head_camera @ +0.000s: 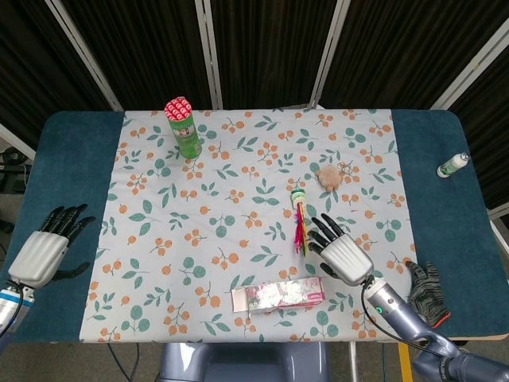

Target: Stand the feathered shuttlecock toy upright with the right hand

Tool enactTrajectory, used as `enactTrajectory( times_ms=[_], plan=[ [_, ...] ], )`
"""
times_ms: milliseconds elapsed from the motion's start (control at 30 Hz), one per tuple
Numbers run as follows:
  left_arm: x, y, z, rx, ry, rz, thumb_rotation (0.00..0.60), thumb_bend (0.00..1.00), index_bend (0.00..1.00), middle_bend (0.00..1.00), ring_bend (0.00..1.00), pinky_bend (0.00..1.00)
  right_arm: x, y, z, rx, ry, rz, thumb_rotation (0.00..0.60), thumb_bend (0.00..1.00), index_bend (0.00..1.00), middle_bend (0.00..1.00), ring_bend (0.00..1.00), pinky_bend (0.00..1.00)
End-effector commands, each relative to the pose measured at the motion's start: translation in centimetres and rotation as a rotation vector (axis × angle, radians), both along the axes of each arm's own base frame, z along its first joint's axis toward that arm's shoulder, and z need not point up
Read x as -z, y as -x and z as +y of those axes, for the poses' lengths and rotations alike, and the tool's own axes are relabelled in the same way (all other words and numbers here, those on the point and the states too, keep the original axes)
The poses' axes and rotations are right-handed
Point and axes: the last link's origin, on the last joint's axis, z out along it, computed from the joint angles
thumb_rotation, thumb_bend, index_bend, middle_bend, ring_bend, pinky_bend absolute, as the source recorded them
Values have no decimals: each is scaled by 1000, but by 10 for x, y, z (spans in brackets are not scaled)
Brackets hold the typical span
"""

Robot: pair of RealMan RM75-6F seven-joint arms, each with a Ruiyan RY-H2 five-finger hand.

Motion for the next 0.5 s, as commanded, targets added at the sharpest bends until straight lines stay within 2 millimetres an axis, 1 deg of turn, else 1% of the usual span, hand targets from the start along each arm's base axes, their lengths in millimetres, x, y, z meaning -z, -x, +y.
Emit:
enactTrajectory(
  times_ms=[33,167,333,500],
  plan=[
    [0,0,0,0,1,0,573,252,140,0,0,0,9,-3,-4,5,-10,-9,600,196,418,237,9,0],
    [0,0,0,0,1,1,576,253,140,0,0,0,15,-7,-11,7,2,-20,600,196,413,238,10,0],
    [0,0,0,-1,0,2,574,255,140,0,0,0,17,-12,-20,1,34,-48,600,197,410,238,10,0],
    [0,0,0,-2,0,1,574,254,141,0,0,0,20,-12,-26,16,40,-47,600,197,400,238,10,0]
  ],
)
